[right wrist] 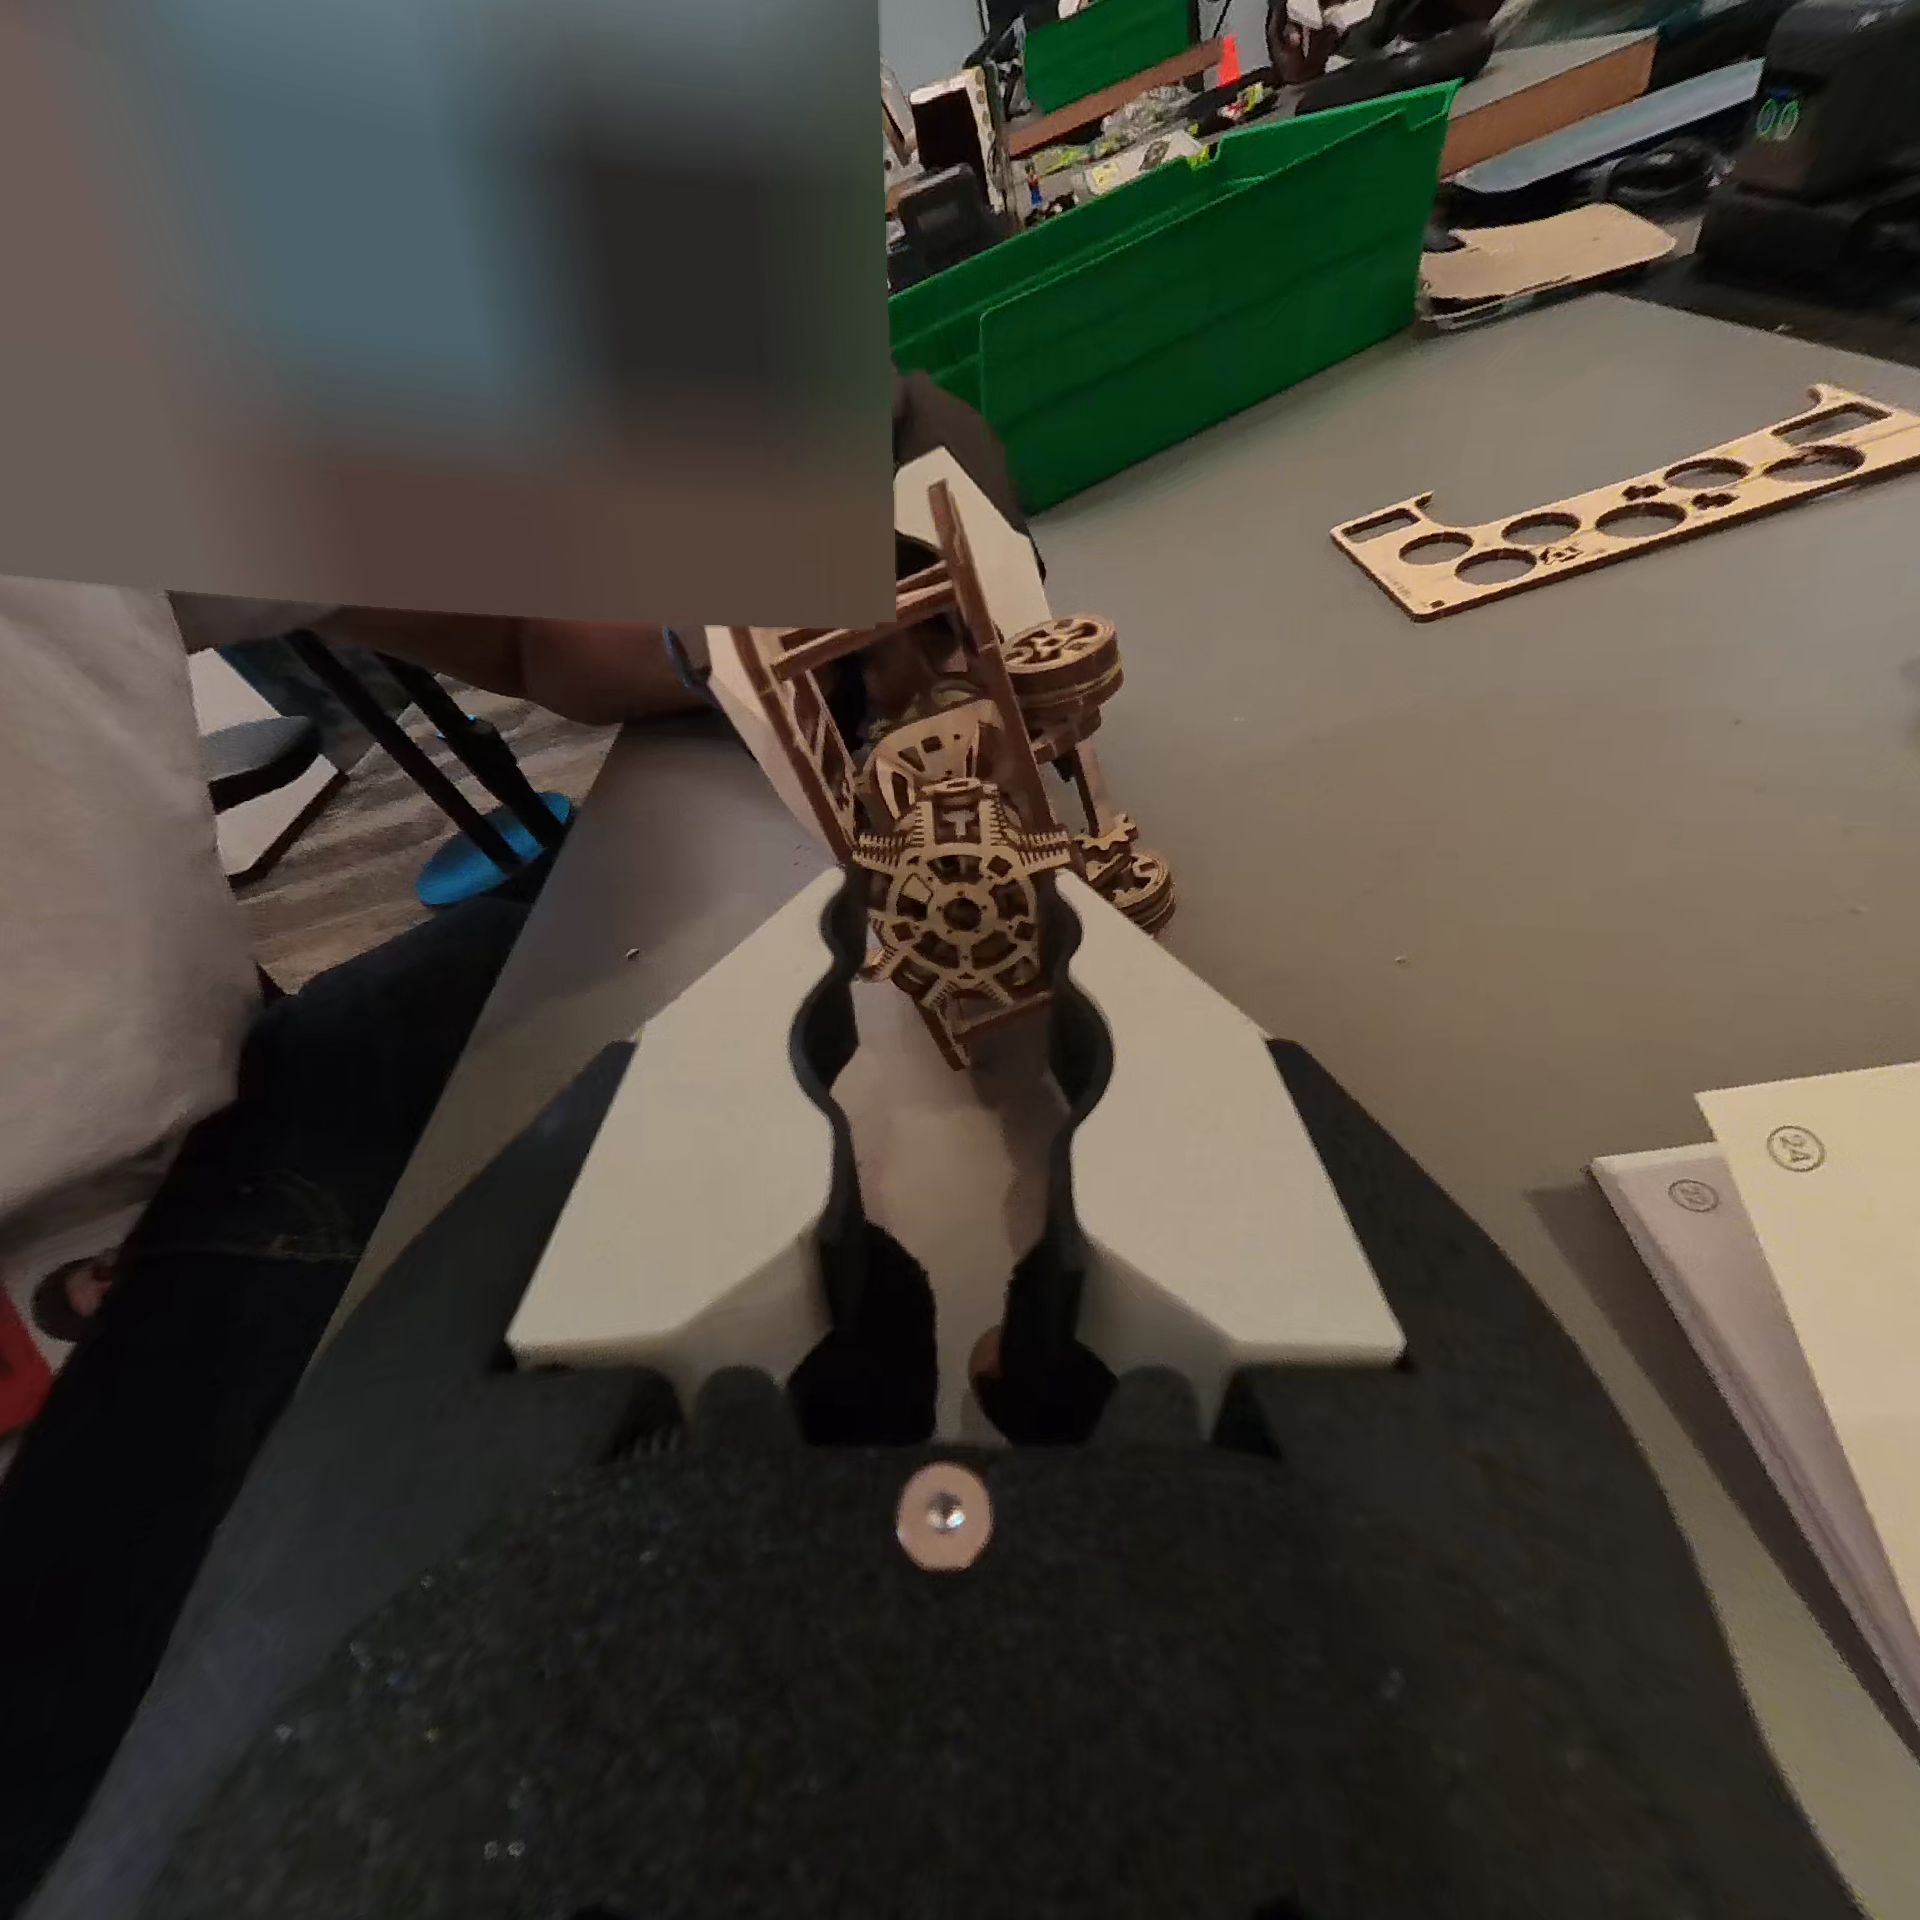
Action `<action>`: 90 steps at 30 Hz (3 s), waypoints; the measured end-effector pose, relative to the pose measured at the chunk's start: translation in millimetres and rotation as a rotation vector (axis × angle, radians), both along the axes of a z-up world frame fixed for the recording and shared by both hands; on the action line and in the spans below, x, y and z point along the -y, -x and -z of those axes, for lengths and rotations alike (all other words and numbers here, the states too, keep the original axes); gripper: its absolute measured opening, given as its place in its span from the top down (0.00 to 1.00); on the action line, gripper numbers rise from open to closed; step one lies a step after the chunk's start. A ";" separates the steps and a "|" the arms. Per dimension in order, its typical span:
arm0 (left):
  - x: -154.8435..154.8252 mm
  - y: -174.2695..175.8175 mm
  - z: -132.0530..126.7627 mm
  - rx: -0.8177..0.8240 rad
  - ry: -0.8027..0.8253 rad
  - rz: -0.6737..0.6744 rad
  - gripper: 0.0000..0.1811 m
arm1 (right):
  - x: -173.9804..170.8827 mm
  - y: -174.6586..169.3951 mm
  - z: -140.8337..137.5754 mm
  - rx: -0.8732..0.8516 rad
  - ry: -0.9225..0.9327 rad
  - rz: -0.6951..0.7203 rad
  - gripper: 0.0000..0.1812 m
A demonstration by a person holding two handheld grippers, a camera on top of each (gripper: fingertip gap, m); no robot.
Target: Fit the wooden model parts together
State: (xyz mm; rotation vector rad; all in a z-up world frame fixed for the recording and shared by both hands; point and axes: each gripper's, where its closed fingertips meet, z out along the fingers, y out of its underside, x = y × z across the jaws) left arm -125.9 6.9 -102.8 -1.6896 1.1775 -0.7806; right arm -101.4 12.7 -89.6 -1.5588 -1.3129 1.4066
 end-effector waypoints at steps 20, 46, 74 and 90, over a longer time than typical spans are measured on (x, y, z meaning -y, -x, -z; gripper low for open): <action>-3.1 2.4 0.7 0.007 0.003 -0.007 0.72 | -6.5 -11.1 -0.8 0.040 -0.139 0.038 1.00; -4.9 2.3 1.1 0.027 0.004 -0.020 0.73 | -7.0 0.1 1.1 0.006 -0.049 0.058 1.00; -6.2 0.8 0.7 0.033 -0.002 -0.045 0.73 | -4.9 -0.8 7.5 0.026 -0.142 0.042 0.83; -6.8 -0.5 0.3 0.033 -0.001 -0.070 0.73 | -4.9 -0.3 10.1 0.036 -0.115 0.058 0.86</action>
